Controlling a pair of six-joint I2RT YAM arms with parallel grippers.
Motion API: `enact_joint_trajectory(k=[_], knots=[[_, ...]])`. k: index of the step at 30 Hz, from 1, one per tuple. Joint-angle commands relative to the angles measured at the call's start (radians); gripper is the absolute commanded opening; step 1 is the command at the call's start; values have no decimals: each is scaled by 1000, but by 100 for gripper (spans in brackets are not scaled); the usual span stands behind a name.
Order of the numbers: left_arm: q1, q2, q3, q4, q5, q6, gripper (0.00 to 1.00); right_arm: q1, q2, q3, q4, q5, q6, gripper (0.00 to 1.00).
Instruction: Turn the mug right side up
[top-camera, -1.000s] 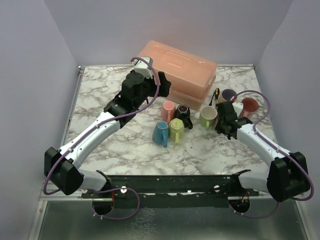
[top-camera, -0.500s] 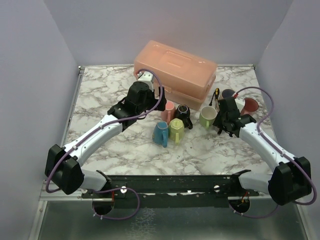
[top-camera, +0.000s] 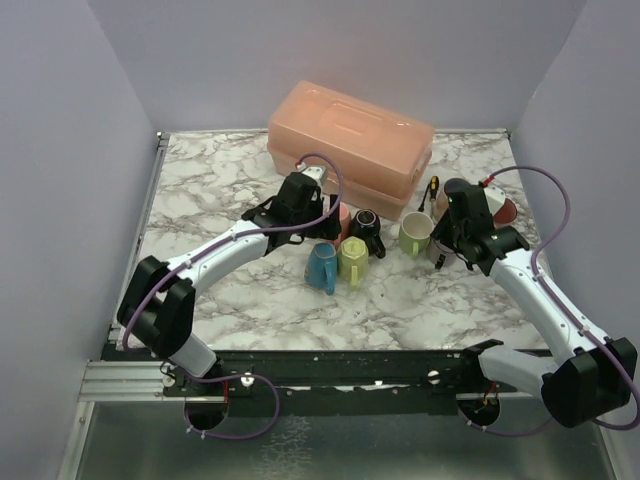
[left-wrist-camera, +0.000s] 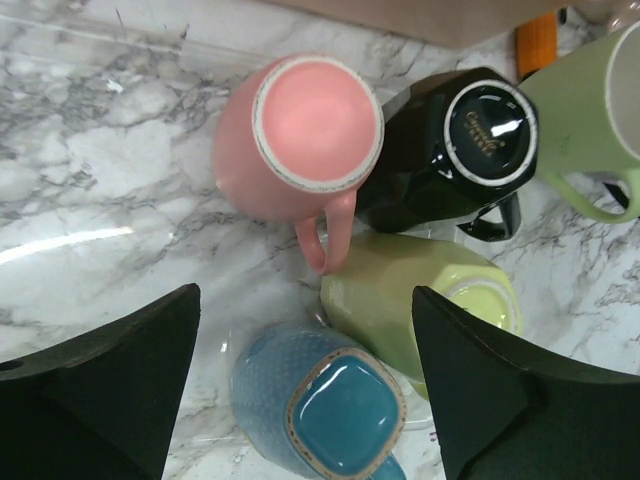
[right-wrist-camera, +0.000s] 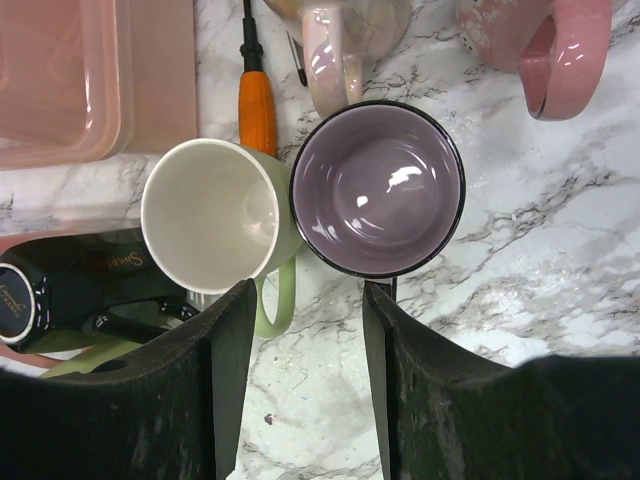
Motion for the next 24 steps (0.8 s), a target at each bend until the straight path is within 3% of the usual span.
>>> enact_joint_trajectory(k=[1,17,24], knots=[[0,65,21,-19,66,-20,85,-5,-6,2,-29,-1,40,51],[-1,208,62,59,-45,-14,87,-5,6,-15,-3,-34,33,51],[1,183,29,41,-208,-44,72,-5,19,-10,7,-40,19,51]])
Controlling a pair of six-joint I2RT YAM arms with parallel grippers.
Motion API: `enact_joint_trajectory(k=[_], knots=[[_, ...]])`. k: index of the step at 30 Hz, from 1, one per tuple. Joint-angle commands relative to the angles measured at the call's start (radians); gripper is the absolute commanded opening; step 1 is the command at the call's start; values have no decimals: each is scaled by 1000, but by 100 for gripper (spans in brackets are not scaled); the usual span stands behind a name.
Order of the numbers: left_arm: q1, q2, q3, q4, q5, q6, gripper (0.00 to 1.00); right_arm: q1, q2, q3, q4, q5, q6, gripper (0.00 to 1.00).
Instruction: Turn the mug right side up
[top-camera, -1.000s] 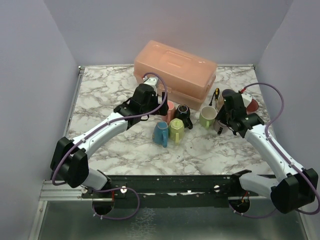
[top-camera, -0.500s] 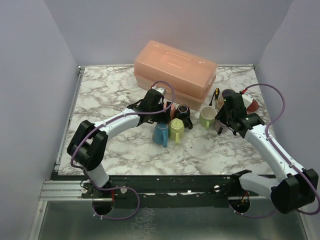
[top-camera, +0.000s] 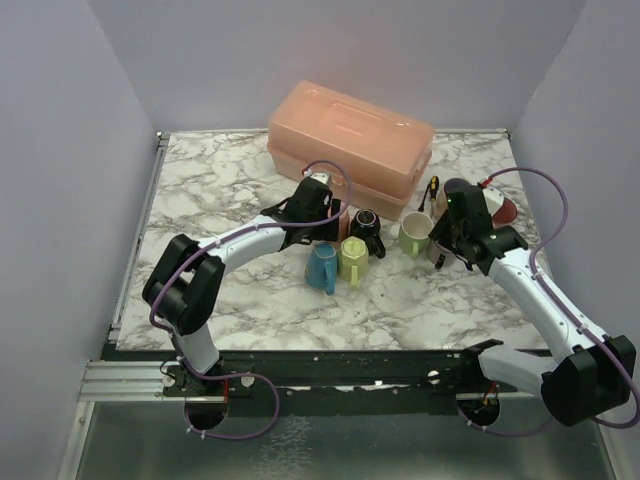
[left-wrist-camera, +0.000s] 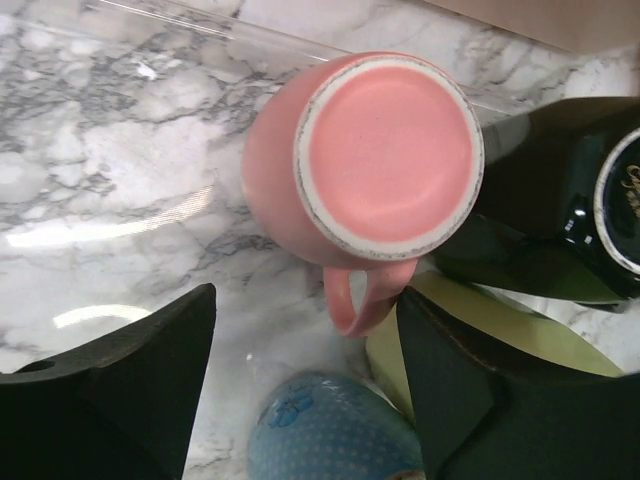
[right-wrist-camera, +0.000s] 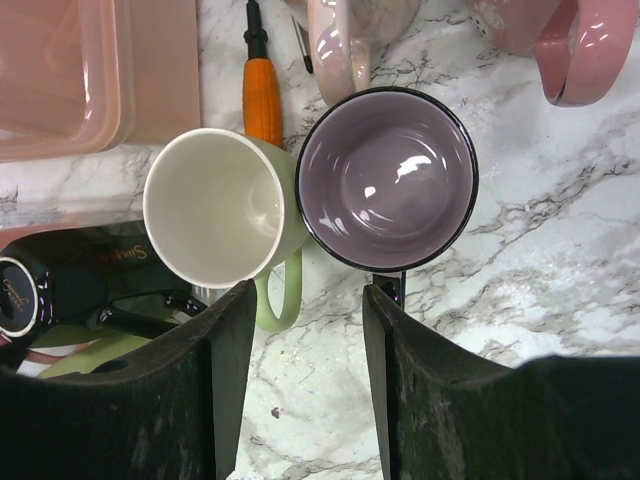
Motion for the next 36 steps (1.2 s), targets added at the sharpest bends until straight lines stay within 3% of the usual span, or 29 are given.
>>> enact_joint_trajectory(k=[1,7,13,19,27,36], knots=[[0,-21,-7,0,-150,-23,70,-5,19,-4,11,-23,-13,51],[0,-57,-33,-3,-184,-10,61,-5,50,11,27,-47,-25,51],[2,-56,-7,-35,-181,73,41,-5,72,22,44,-62,-42,51],[2,-3,63,-81,-49,142,43,-5,84,32,44,-65,-51,51],[2,80,185,-195,-40,147,43,-5,82,26,48,-64,-52,51],[2,144,263,-279,-61,161,32,-5,84,26,49,-60,-54,51]])
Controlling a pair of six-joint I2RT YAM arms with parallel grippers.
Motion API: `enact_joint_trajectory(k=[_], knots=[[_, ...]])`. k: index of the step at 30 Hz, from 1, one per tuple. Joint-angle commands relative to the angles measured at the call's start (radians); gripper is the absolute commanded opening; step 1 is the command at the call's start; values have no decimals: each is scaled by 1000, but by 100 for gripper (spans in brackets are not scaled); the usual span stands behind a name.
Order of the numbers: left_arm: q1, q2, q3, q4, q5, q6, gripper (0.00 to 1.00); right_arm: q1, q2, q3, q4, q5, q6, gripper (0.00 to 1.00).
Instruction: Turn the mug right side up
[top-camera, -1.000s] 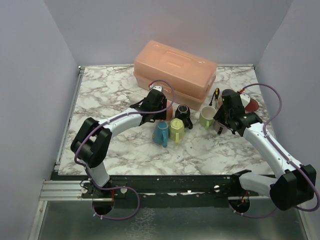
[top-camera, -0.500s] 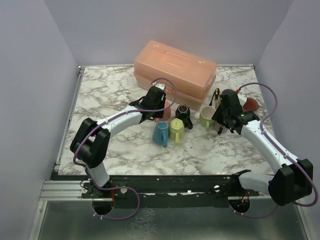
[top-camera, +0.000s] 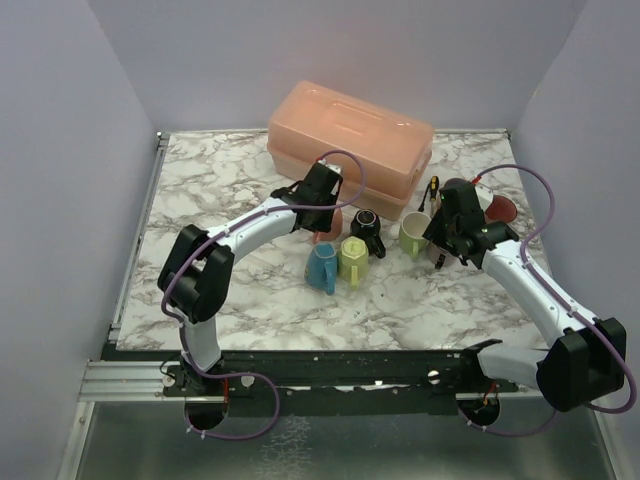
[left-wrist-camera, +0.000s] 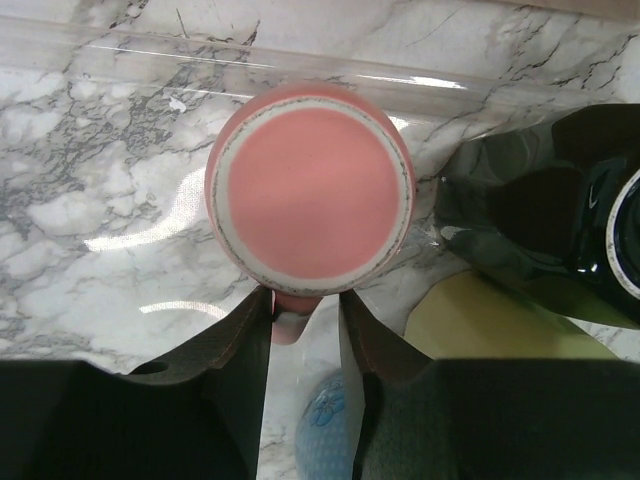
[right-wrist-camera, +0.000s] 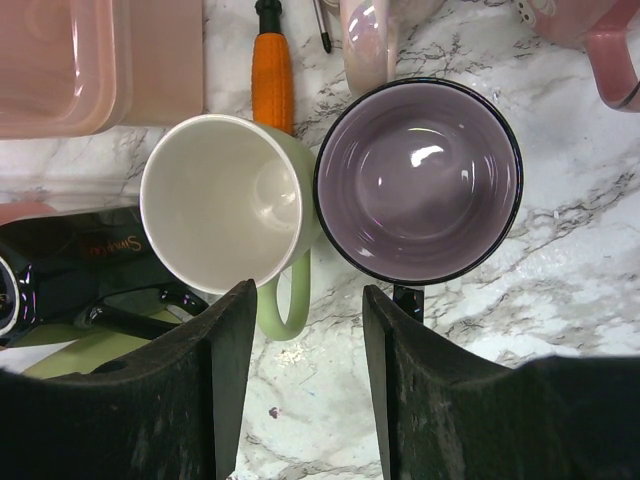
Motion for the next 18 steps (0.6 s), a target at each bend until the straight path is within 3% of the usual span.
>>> enact_joint_trajectory(k=[1,12,16,18], knots=[[4,48,45,-58,-6,26,30,-5,5,25,8,-5,-12,51],[4,95,90,-103,-19,51,33,-5,3,24,15,5,-11,51],[4,101,104,-103,-32,57,29,-6,3,24,14,6,-11,51],[4,103,109,-103,-35,57,23,-5,2,27,15,7,-11,51]])
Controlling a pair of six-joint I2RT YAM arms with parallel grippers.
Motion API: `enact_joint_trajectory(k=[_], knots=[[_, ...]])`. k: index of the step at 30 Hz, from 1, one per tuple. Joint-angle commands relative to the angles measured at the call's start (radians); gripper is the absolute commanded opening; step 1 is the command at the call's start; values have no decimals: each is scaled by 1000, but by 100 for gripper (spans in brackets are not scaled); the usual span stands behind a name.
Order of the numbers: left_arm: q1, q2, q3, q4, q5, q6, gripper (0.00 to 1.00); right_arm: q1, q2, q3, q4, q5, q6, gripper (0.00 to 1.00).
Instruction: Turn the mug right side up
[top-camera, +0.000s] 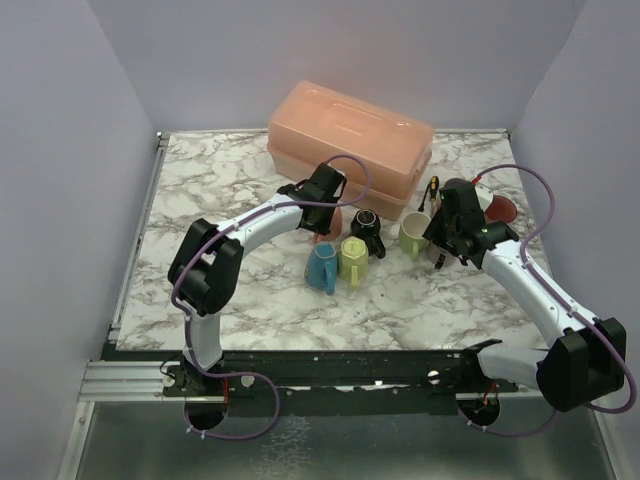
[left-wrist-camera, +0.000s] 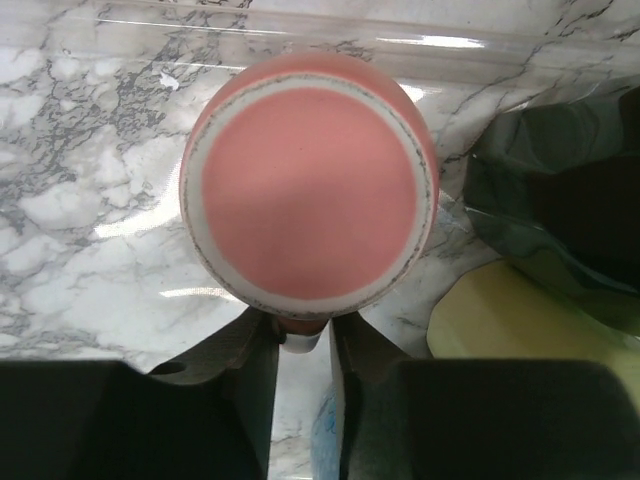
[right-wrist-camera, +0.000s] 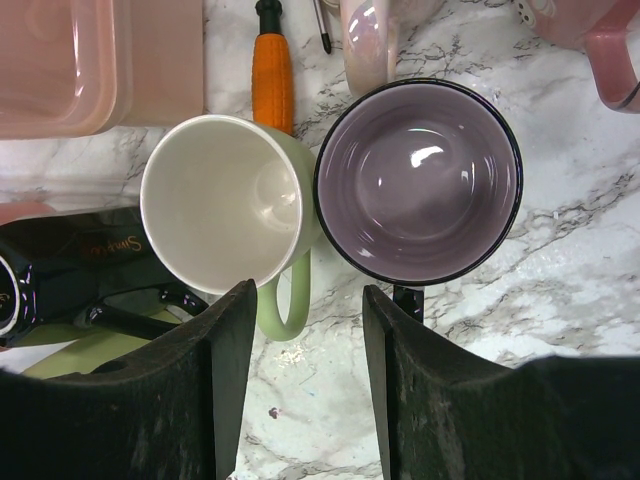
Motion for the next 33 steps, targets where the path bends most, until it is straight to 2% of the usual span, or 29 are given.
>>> enact_joint_trajectory(k=[1,4,13,21,26,30,33], knots=[[4,24,38,-3,-35,15,18,-5,2,27,14,8,-8,51],[4,19,44,-4,-46,22,0,-5,1,28,13,8,-6,51],[4,-84,14,44,-138,78,0,-5,-17,22,51,-23,-1,51],[4,-277,-99,145,-303,60,0,-5,-53,31,111,-73,-24,53],[4,-414,-160,214,-370,69,0,-5,-114,25,228,-117,-29,53],[4,-519,-190,288,-324,79,0,-5,-156,17,363,-245,-66,55],[4,-594,-204,372,-163,101,0,-5,-169,18,469,-416,-97,60]])
